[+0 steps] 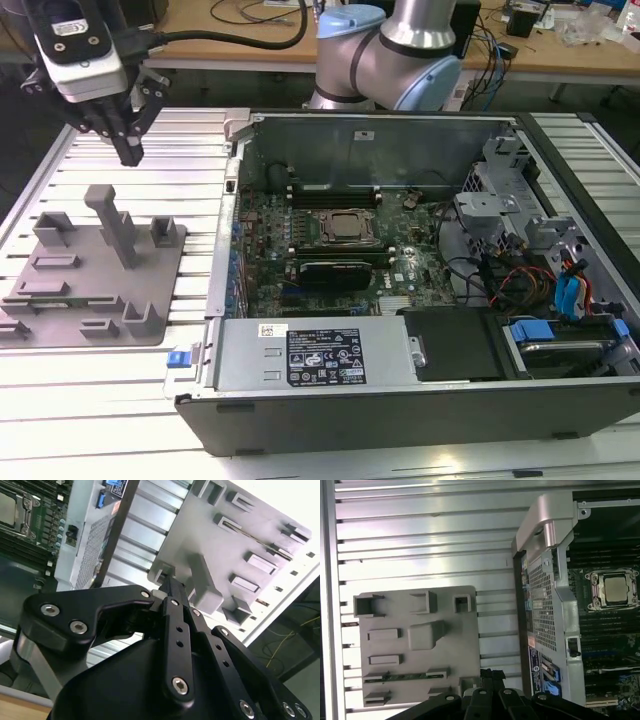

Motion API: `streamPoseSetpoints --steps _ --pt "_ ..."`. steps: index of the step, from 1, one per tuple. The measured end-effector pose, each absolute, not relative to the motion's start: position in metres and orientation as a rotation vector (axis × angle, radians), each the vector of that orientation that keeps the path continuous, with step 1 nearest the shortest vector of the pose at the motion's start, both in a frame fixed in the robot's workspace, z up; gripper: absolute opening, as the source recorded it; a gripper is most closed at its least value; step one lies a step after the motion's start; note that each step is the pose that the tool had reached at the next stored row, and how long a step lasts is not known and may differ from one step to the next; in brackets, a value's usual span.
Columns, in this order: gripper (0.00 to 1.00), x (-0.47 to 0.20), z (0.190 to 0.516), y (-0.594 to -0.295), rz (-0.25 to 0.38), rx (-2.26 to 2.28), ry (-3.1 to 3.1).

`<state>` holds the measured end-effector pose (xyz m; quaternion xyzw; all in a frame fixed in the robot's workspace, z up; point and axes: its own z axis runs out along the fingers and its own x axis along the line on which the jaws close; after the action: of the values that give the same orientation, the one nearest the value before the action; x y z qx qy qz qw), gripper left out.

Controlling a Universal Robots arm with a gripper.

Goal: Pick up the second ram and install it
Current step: 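Reach for the second ram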

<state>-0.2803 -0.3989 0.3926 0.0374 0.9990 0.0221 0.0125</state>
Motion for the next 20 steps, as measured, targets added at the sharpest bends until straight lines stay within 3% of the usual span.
streamPoseSetpoints --steps 20 --pt "0.08 -0.356 0.391 -0.399 0.069 0.117 3.114"
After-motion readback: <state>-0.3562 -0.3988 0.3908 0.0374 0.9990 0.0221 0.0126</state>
